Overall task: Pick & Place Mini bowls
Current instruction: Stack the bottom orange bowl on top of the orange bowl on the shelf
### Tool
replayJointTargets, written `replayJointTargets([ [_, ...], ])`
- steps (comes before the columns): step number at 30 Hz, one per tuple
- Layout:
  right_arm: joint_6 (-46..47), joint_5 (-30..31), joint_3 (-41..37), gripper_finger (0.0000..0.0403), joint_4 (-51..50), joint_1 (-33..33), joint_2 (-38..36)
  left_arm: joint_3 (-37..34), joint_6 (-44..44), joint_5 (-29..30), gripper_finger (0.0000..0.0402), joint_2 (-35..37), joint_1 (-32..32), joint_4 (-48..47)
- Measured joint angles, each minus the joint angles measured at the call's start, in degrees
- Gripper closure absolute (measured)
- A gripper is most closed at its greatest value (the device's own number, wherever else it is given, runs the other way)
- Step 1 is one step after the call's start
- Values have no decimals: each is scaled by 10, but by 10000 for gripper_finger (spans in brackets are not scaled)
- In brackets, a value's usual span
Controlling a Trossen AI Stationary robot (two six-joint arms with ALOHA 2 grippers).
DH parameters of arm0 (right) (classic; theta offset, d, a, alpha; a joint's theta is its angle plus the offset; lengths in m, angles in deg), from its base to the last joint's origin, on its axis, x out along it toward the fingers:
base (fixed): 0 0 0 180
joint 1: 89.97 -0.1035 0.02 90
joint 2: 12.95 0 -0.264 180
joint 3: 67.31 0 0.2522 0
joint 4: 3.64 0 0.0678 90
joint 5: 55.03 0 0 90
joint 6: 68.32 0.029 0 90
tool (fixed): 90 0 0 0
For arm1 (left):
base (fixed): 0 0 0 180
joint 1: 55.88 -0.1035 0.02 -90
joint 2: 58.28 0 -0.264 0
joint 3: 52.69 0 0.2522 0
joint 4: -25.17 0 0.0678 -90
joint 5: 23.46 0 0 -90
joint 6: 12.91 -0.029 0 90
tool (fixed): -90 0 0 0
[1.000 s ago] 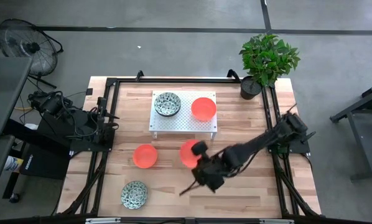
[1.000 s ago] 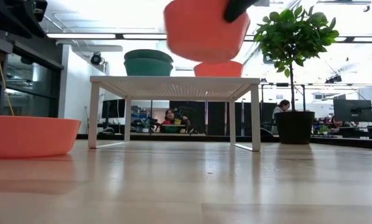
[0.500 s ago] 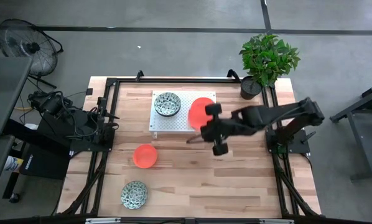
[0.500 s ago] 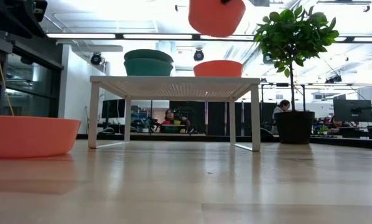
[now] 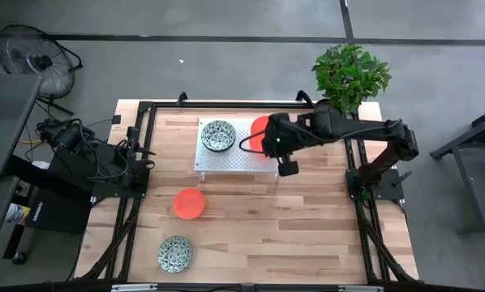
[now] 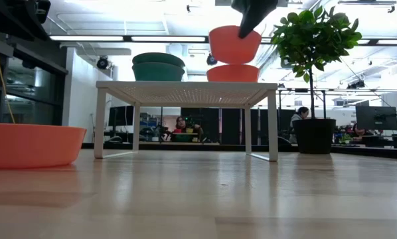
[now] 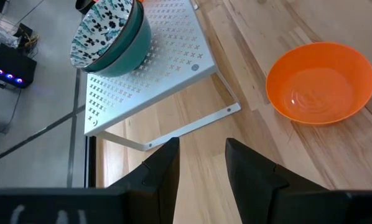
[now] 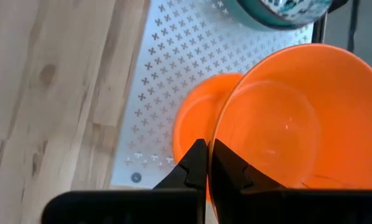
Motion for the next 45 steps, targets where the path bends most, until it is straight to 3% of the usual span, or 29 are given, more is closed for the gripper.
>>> replayJointTargets([
  [7,-44,-48,0,403,-7,32,0,0,0,0,277,0,0,0],
  [14,-89,-44,-19,403,6,38,10,0,0,0,277,0,0,0],
  [45,-71,-58,-25,393,-10,38,54,0,0,0,277,0,0,0],
])
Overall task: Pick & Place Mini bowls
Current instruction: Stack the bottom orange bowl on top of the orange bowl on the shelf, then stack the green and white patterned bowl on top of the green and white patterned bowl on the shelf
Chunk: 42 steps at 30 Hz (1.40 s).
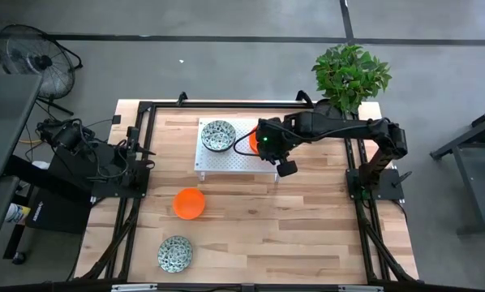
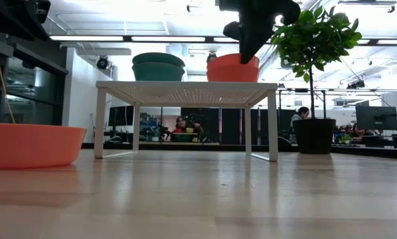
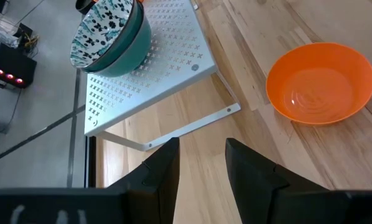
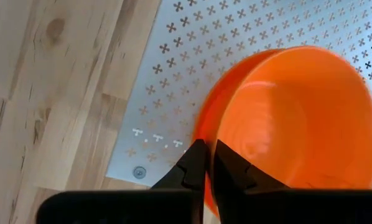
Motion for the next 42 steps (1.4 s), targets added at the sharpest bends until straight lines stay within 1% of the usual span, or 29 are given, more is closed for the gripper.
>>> replayJointTargets([
  [5,6,3,0,376,0,0,0,0,0,0,277,0,0,0],
  [7,10,16,0,368,0,0,0,0,0,0,277,0,0,0],
  [13,11,35,0,330,5,0,0,0,0,0,277,0,0,0],
  [18,21,35,0,298,6,0,0,0,0,0,277,0,0,0],
  [22,31,35,0,281,6,0,-2,0,0,0,277,0,0,0],
  [28,39,48,9,272,7,-1,-17,0,0,0,277,0,0,0],
  [35,63,55,49,272,-2,-1,-49,0,0,0,277,0,0,0],
  [37,77,51,59,272,-9,-1,-63,0,0,0,277,0,0,0],
  [42,123,8,65,272,-25,-5,-107,0,0,0,277,0,0,0],
])
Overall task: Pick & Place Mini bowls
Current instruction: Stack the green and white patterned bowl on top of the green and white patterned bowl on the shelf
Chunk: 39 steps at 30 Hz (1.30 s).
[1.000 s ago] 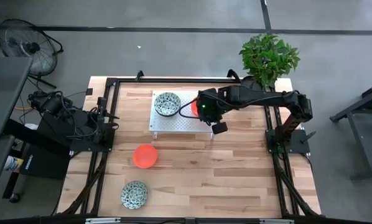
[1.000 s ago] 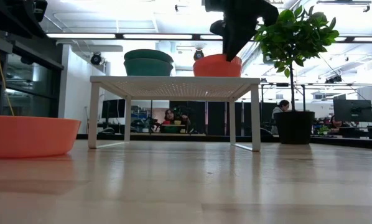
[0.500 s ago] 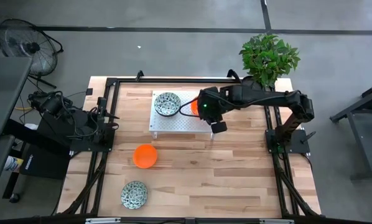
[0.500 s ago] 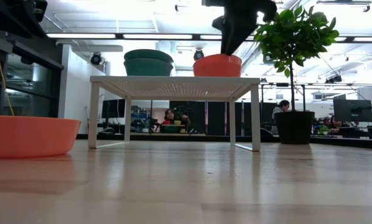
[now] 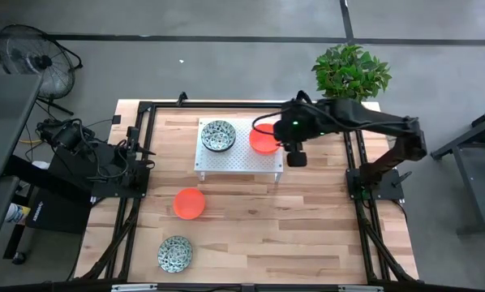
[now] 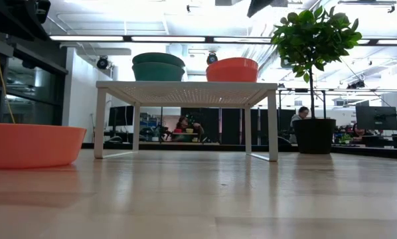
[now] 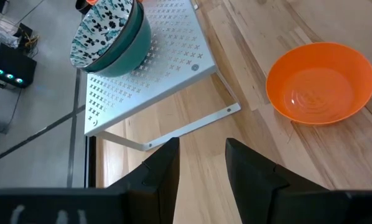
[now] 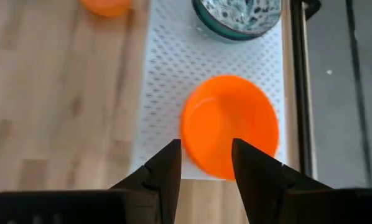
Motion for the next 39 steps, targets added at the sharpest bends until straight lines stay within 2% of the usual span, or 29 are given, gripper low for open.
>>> replayJointTargets([
  [7,79,-15,0,272,-23,-68,-47,0,0,0,277,0,0,0],
  [15,166,58,0,272,-31,-202,-47,0,0,0,277,0,0,0],
  [22,250,113,0,272,-31,-280,-46,0,0,0,277,0,0,0],
  [31,324,152,0,272,-31,-335,-31,0,0,0,277,0,0,0],
  [39,363,149,0,272,-30,-356,12,0,-11,-9,277,0,0,7],
])
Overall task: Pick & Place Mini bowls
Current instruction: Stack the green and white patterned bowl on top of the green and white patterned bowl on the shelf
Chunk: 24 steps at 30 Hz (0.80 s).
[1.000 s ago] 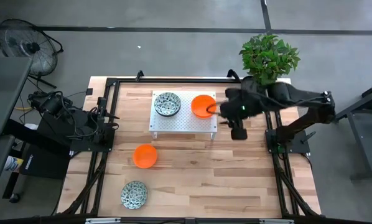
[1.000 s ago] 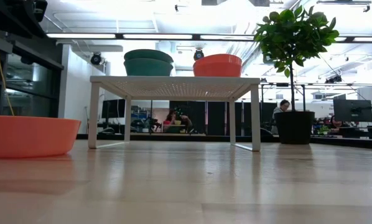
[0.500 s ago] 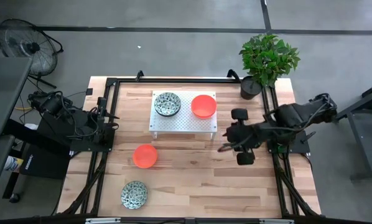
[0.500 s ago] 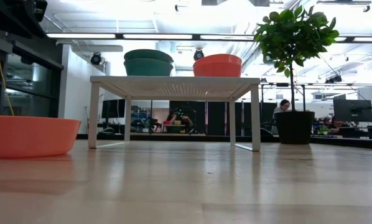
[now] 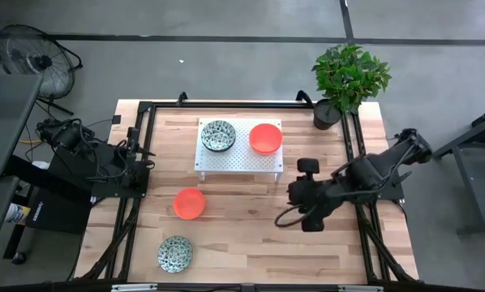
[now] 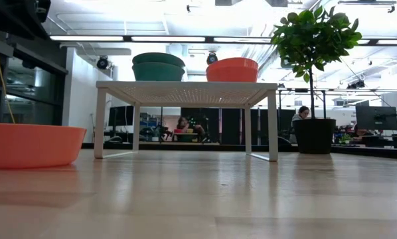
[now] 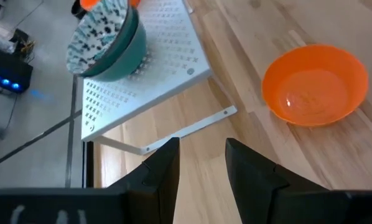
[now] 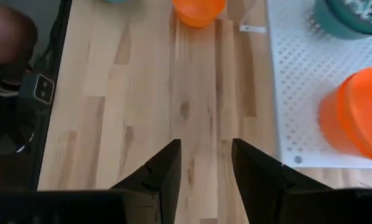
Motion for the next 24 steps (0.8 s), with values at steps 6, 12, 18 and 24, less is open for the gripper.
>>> replayJointTargets([
  [6,22,-10,0,272,13,-19,23,0,-4,-14,277,0,0,24],
  [12,53,7,0,272,12,-47,24,1,43,-131,277,-26,0,58],
  [18,55,24,0,272,13,-69,24,0,153,-220,277,-124,0,55],
  [24,52,32,0,272,9,-79,24,0,277,-269,277,-240,0,56],
])
